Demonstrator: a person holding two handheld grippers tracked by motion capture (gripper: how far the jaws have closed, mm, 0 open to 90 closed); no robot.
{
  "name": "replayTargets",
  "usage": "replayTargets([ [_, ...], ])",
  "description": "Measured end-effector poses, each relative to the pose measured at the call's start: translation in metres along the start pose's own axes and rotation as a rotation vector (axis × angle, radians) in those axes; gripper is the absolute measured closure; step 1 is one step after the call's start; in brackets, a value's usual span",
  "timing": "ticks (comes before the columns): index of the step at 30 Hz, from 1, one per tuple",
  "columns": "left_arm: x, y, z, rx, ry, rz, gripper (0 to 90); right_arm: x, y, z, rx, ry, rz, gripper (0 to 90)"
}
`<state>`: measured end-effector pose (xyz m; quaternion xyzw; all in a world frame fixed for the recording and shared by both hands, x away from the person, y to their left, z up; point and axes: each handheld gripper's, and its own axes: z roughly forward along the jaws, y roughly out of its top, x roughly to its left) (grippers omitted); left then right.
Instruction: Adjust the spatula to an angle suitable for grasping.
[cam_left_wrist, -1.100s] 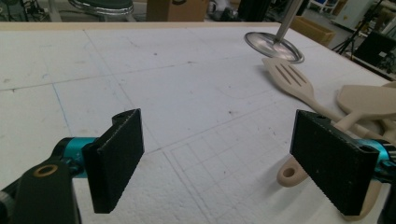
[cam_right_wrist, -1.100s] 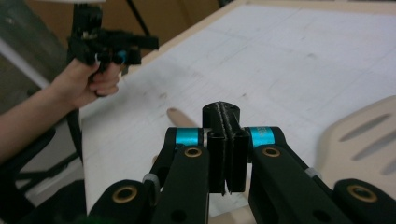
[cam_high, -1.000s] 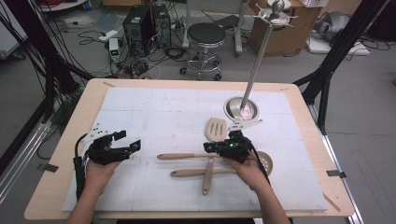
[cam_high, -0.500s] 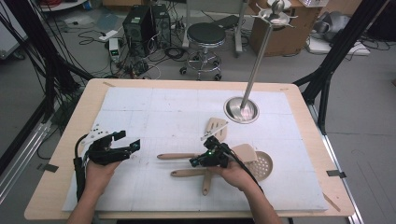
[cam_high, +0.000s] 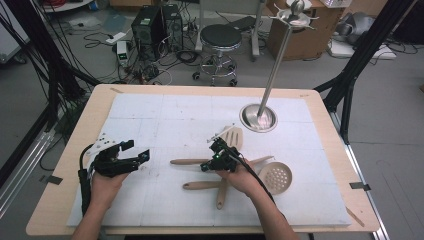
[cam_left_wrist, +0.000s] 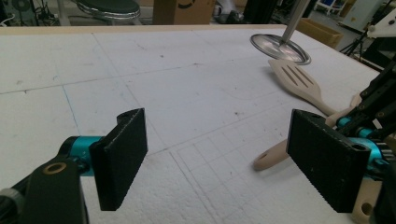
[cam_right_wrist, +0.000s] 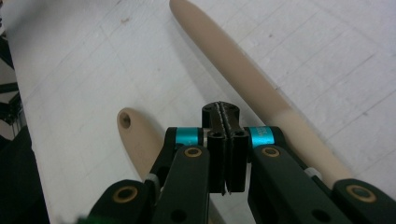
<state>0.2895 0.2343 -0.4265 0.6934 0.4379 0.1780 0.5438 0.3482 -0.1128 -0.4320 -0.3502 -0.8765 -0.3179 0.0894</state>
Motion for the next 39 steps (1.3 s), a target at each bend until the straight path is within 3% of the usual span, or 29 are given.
replayTargets([
  [11,0.000,0.000,0.000,-0.005,0.002,-0.002,21.2,-0.008,0.003,-0.001,-0.014,-0.027,0.035,90.0],
  [14,0.001,0.000,-0.001,-0.003,0.007,0.000,21.2,-0.001,0.003,-0.005,-0.018,0.019,0.005,90.0],
  [15,0.001,0.000,-0.001,-0.003,0.007,0.000,21.2,0.001,0.004,-0.009,-0.053,0.012,-0.012,90.0],
  [19,0.000,-0.001,0.000,-0.001,0.005,-0.001,21.2,-0.006,0.011,-0.028,-0.124,-0.052,0.029,90.0],
  [23,0.001,-0.001,0.000,0.000,0.006,0.000,21.2,-0.013,0.010,-0.028,-0.109,-0.053,0.065,90.0],
  [25,0.001,-0.001,0.000,-0.001,0.008,0.000,21.2,-0.012,0.011,-0.027,-0.107,-0.031,0.055,90.0],
  [27,0.000,-0.001,0.000,-0.001,0.007,0.000,21.2,-0.012,0.011,-0.023,-0.094,0.025,0.050,90.0],
  [31,0.001,-0.001,0.001,0.001,0.008,0.000,21.2,-0.002,0.014,-0.012,-0.063,0.133,-0.020,90.0],
  [35,0.000,-0.001,0.001,0.004,0.004,0.002,21.2,0.007,0.018,0.006,0.009,0.141,-0.040,90.0],
  [39,0.000,-0.001,0.001,0.004,0.006,0.001,21.2,0.016,0.026,0.020,0.022,0.155,-0.067,90.0],
])
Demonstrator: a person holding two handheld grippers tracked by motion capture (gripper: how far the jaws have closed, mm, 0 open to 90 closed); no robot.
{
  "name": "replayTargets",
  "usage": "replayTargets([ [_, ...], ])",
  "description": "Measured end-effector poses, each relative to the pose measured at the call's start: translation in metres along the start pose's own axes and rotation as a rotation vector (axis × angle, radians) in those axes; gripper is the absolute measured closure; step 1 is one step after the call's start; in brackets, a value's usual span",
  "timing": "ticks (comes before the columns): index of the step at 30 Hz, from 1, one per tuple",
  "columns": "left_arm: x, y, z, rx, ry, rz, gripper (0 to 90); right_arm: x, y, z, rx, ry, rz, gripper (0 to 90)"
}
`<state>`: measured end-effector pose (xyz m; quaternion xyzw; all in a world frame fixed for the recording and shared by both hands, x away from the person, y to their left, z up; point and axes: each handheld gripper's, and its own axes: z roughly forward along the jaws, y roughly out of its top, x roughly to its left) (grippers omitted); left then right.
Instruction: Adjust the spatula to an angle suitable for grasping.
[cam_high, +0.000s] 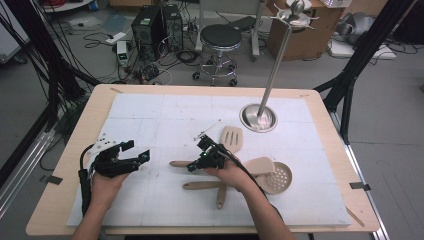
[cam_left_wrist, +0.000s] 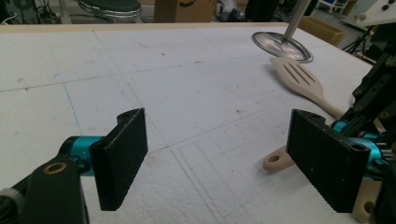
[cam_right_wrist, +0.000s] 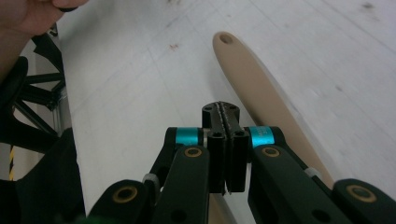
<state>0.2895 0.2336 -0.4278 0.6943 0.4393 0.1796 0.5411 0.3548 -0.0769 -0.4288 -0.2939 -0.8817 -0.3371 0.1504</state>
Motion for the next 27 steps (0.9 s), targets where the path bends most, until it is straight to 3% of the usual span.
replayTargets([
  [5,0.000,0.000,0.000,0.000,0.002,0.001,21.3,0.009,0.010,0.025,0.074,-0.028,-0.031,90.0],
  [10,0.000,0.000,0.000,0.000,-0.002,0.001,21.3,0.023,0.024,0.046,0.107,-0.078,-0.087,90.0],
  [11,0.000,0.000,0.000,-0.004,-0.003,-0.001,21.3,0.027,0.027,0.052,0.127,-0.117,-0.106,90.0],
  [12,0.000,0.000,0.000,-0.004,-0.003,-0.001,21.2,0.027,0.027,0.052,0.127,-0.117,-0.106,90.0],
  [13,0.000,0.000,0.000,-0.003,-0.004,0.000,21.3,0.031,0.033,0.055,0.125,-0.163,-0.122,90.0],
  [15,0.000,0.000,-0.001,-0.003,-0.004,0.000,21.3,0.032,0.039,0.057,0.130,-0.201,-0.129,90.0],
  [18,0.000,0.000,-0.001,-0.004,-0.004,-0.003,21.3,0.030,0.043,0.059,0.108,-0.197,-0.127,90.0],
  [22,0.000,0.000,-0.001,-0.005,-0.002,0.001,21.3,0.030,0.045,0.060,0.100,-0.237,-0.134,90.0],
  [24,0.000,0.000,-0.002,-0.003,-0.005,0.000,21.4,0.032,0.048,0.062,0.099,-0.309,-0.153,90.0],
  [27,0.001,0.000,-0.002,-0.004,-0.004,0.000,21.4,0.030,0.050,0.063,0.081,-0.341,-0.146,90.0],
])
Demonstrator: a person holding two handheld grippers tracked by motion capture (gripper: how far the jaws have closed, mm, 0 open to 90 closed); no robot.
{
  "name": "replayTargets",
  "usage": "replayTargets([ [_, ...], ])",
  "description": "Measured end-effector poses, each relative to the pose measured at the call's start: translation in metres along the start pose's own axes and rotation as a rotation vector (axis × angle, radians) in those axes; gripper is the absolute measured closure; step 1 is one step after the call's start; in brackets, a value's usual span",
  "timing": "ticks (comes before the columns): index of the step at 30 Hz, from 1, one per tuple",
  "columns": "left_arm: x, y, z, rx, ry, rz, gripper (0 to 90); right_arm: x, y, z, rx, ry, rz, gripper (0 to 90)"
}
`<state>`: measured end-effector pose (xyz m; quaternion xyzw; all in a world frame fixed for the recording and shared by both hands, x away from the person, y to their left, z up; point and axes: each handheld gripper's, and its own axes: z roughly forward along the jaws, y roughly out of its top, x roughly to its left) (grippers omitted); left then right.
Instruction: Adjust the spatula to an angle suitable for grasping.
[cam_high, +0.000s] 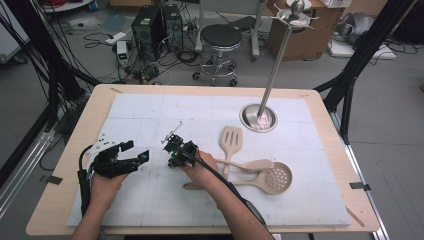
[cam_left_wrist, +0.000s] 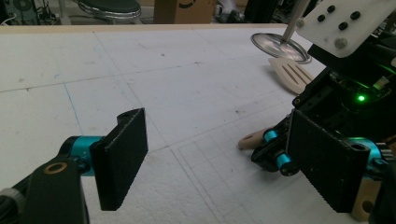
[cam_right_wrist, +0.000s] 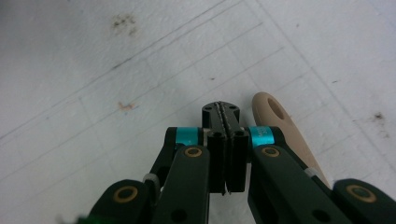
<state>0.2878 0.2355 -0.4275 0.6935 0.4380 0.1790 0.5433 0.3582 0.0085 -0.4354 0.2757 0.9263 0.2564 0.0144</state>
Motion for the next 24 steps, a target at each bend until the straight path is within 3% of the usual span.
replayTargets([
  [10,0.000,0.000,-0.001,-0.003,0.003,-0.002,21.4,-0.009,0.003,0.001,-0.034,-0.075,0.029,90.0],
  [12,0.001,-0.001,-0.001,-0.005,0.004,-0.004,21.5,-0.012,0.003,0.000,-0.045,-0.117,0.030,90.0],
  [14,0.001,-0.001,-0.001,-0.005,0.005,-0.005,21.5,-0.016,0.003,-0.001,-0.059,-0.127,0.039,90.0],
  [17,0.001,-0.001,-0.001,-0.004,0.004,-0.004,21.5,-0.019,0.002,-0.003,-0.063,-0.114,0.056,90.0],
  [18,0.001,-0.001,-0.001,-0.003,0.003,-0.004,21.5,-0.021,0.001,-0.005,-0.056,-0.056,0.095,90.0],
  [19,0.001,-0.001,-0.001,-0.001,0.005,-0.004,21.5,-0.021,0.001,-0.005,-0.056,-0.056,0.095,90.0],
  [20,0.001,-0.001,-0.001,-0.004,0.005,-0.006,21.5,-0.024,-0.001,-0.011,-0.070,-0.013,0.097,90.0],
  [24,0.001,-0.001,-0.001,-0.004,0.006,-0.007,21.5,-0.031,-0.004,-0.028,-0.112,-0.017,0.131,90.0],
])
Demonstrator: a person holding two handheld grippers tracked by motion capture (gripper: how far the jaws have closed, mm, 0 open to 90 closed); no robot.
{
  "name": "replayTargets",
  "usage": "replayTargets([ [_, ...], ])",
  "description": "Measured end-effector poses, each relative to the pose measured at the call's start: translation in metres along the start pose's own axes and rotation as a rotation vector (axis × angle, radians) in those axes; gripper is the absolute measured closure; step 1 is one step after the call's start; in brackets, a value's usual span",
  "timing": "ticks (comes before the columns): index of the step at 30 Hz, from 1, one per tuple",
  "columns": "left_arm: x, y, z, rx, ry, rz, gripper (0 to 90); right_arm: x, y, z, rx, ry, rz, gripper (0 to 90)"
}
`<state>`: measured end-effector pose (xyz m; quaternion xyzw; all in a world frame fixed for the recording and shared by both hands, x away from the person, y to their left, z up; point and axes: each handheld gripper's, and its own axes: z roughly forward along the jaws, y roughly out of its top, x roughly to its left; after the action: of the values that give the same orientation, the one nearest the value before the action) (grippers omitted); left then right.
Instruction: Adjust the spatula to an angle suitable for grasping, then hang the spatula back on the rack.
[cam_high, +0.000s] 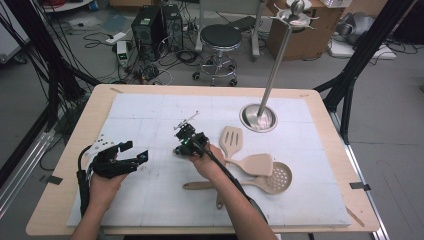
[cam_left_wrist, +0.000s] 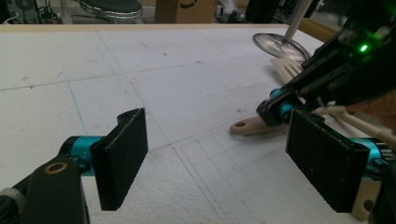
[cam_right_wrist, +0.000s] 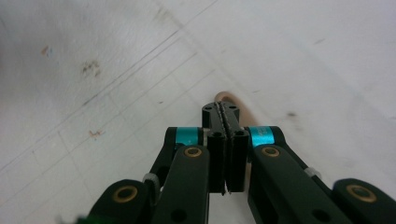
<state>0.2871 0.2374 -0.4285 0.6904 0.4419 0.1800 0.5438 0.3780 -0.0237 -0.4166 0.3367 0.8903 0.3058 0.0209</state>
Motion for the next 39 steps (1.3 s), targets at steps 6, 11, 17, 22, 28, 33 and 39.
replayTargets([
  [6,0.000,0.000,0.000,0.003,-0.001,0.001,21.5,-0.029,-0.013,-0.032,0.003,0.087,0.074,86.6],
  [11,0.000,0.000,0.000,0.004,-0.001,-0.001,21.5,-0.052,-0.031,-0.048,0.020,0.093,0.109,70.1],
  [17,-0.001,-0.001,0.001,0.007,0.000,0.000,21.5,-0.070,-0.049,-0.056,0.036,0.123,0.138,57.8],
  [22,-0.001,-0.001,0.001,0.010,0.001,0.001,21.5,-0.074,-0.053,-0.056,0.043,0.133,0.145,57.3],
  [28,-0.001,-0.002,0.001,0.013,0.003,0.001,21.5,-0.072,-0.055,-0.052,0.083,0.140,0.123,54.3],
  [33,0.000,-0.002,0.000,0.012,0.002,-0.002,21.5,-0.068,-0.055,-0.040,0.151,0.118,0.092,54.3],
  [39,0.000,-0.002,0.001,0.010,0.001,-0.003,21.5,-0.056,-0.055,-0.031,0.194,0.013,-0.013,63.5],
])
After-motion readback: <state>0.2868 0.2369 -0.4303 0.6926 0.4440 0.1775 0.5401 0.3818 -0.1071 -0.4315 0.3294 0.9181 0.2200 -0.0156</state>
